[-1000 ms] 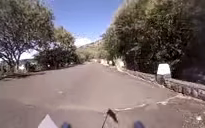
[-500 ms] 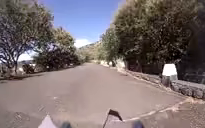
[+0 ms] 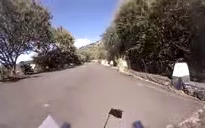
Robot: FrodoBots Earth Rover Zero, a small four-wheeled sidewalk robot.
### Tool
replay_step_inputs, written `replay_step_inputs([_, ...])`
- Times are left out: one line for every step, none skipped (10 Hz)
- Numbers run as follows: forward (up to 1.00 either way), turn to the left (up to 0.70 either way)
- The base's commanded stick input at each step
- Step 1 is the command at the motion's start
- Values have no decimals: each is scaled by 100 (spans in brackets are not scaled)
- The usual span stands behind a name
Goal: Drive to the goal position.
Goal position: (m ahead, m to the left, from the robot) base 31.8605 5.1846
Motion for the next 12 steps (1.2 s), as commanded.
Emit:
replay_step_inputs([85,0])
replay_step_inputs([85,0])
replay_step_inputs([85,0])
replay_step_inputs([85,0])
replay_step_inputs([85,0])
replay_step_inputs([85,0])
replay_step_inputs([85,0])
replay_step_inputs([85,0])
replay_step_inputs([85,0])
replay_step_inputs([85,0])
replay_step_inputs([85,0])
replay_step_inputs([85,0])
